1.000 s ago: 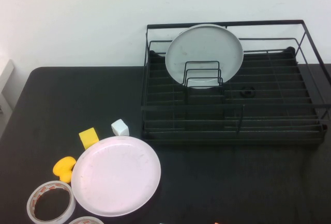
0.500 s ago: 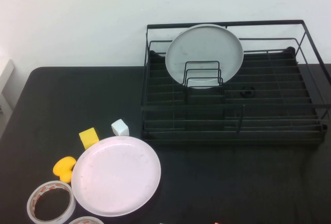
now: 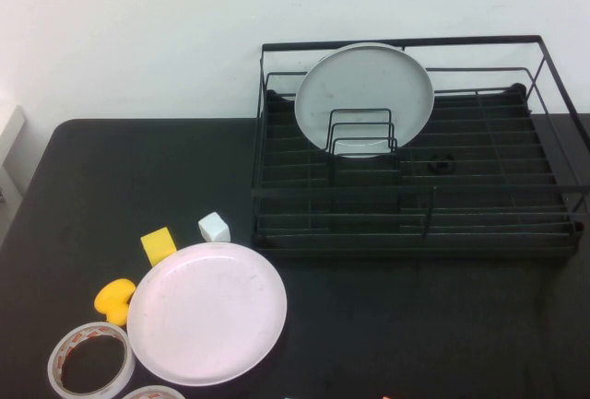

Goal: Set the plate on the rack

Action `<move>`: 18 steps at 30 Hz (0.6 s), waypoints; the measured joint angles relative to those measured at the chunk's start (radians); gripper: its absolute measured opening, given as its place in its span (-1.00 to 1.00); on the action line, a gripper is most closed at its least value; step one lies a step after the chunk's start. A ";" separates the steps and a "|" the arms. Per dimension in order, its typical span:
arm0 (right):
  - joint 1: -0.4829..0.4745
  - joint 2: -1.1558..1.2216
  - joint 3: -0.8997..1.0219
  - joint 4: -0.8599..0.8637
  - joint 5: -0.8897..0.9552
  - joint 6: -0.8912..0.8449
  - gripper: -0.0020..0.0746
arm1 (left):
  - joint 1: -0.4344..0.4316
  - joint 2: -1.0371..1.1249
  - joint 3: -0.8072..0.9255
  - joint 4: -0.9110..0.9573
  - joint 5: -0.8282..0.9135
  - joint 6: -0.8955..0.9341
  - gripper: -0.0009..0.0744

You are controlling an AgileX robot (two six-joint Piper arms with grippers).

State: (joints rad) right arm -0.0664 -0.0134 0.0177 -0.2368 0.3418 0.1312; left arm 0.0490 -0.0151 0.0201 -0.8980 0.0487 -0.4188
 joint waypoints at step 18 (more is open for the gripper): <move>0.000 0.000 0.000 -0.001 0.000 -0.001 -0.95 | 0.000 0.221 -0.351 0.240 0.457 0.483 -0.98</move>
State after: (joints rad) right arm -0.0664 -0.0134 0.0177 -0.2381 0.3418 0.1300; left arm 0.0490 0.2060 -0.3306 -0.6576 0.5054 0.0642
